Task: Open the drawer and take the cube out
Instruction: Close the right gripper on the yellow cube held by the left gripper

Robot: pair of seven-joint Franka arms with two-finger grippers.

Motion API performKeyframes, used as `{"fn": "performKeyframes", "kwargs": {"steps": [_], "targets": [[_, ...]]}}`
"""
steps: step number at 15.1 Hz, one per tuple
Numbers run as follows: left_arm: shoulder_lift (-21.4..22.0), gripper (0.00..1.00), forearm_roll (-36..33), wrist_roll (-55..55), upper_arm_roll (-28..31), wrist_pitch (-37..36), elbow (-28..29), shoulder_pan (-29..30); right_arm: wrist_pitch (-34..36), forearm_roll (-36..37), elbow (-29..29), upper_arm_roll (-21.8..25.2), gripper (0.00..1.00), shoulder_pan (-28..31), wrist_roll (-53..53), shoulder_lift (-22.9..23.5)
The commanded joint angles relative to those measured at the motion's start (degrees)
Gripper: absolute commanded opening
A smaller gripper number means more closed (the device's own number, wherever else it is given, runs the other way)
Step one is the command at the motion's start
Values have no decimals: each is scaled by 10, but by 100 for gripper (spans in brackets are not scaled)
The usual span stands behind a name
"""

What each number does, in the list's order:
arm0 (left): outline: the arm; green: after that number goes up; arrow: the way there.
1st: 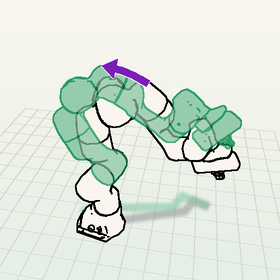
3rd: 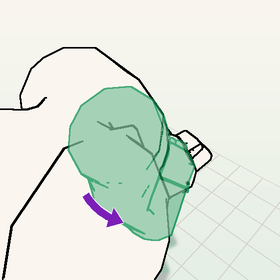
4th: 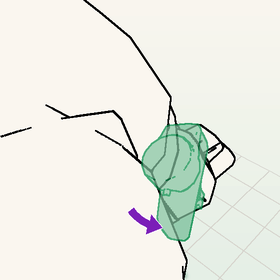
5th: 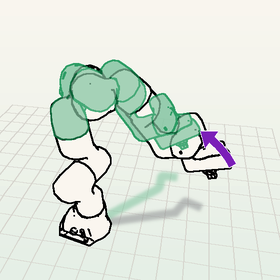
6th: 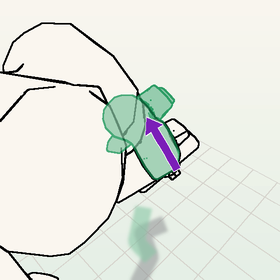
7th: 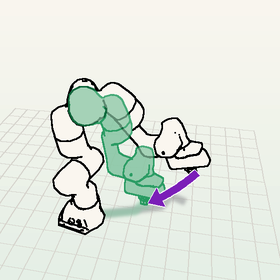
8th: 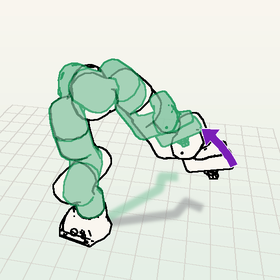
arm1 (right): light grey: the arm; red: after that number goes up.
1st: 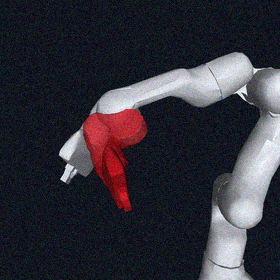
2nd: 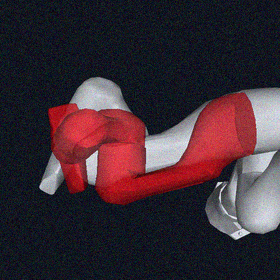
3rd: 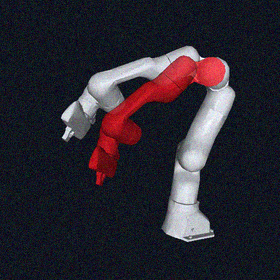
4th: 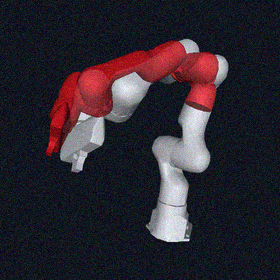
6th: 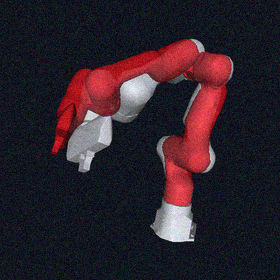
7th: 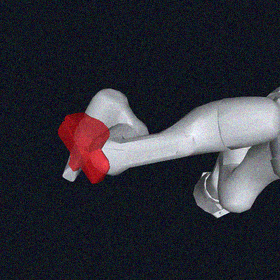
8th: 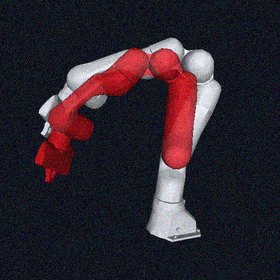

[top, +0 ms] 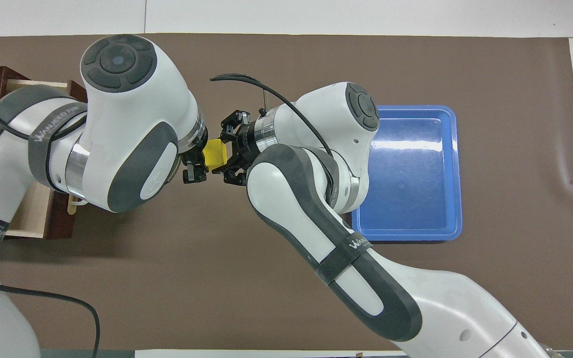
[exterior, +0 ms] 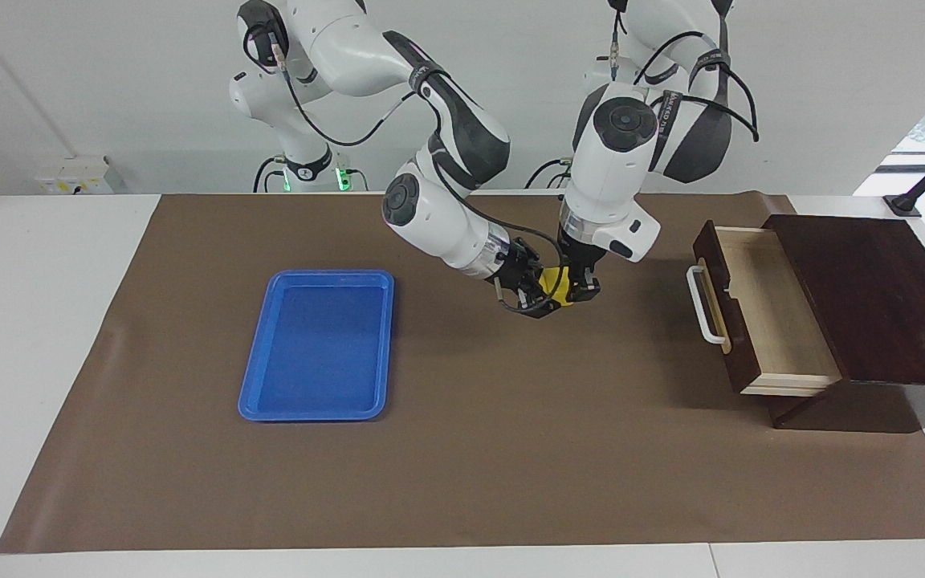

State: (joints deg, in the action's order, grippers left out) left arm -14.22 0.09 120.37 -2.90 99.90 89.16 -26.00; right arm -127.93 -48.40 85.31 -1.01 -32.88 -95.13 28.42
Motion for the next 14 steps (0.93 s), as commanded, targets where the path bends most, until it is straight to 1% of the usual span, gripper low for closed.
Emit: {"fn": "performKeyframes", "kwargs": {"steps": [1, 3, 6, 7, 8, 9, 10, 14], "targets": [[15, 0, 5, 13, 10, 10, 15, -9, -10, -12, -8, 0, 0, 0, -15, 4], [15, 0, 5, 13, 10, 12, 15, -9, -10, -13, -8, -1, 0, 1, -15, 4], [15, 6, 5, 12, 10, 13, 15, -9, -9, -13, -8, -1, 0, 2, -15, 5], [15, 9, 5, 12, 9, 14, 15, -9, -9, -13, -8, -1, 0, 2, -15, 5], [15, 44, 5, 12, 10, 14, 15, -8, -10, -13, -8, -1, 0, 3, -15, 5], [15, 93, 5, 12, 10, 14, 14, -8, -10, -13, -8, -1, 0, 2, -15, 5], [14, 100, 6, 12, 10, 14, 13, -8, -10, -13, -8, 0, 0, 2, -15, 5], [15, 100, 6, 5, 9, 13, 13, -2, -9, -13, -8, -1, 0, 4, -15, 5]]}}
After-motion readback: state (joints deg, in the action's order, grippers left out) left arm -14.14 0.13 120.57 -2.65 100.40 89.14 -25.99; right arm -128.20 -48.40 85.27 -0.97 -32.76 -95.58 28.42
